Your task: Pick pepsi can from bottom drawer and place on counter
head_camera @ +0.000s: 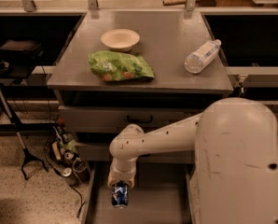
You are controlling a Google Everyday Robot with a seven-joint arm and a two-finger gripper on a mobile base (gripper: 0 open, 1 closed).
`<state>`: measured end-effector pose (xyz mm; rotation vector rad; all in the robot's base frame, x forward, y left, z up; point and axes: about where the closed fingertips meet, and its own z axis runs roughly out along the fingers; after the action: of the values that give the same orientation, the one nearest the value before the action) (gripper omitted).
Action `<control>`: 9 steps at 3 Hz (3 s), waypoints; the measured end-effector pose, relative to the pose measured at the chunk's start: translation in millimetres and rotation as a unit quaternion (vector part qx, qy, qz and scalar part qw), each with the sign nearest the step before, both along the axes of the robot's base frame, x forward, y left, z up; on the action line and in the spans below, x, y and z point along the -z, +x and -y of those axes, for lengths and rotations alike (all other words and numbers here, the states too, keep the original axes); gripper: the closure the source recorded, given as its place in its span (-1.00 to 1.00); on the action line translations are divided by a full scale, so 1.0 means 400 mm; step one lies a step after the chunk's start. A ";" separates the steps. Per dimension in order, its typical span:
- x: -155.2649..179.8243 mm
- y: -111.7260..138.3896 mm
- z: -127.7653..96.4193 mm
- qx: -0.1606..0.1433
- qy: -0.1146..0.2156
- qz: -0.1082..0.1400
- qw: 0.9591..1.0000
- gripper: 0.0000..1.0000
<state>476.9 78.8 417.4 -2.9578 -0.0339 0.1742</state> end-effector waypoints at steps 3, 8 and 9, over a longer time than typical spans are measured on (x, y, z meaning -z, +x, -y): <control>-0.392 -0.001 0.042 -0.029 -0.030 0.050 0.998 1.00; -0.904 0.196 0.047 -0.052 0.020 0.152 0.987 1.00; -0.955 0.217 -0.023 -0.082 0.044 0.172 0.981 1.00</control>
Offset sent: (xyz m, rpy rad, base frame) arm -0.0199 -0.0139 0.1698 -0.0536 -0.1279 0.0733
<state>563.5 87.9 799.3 -2.8567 -0.3234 -0.3118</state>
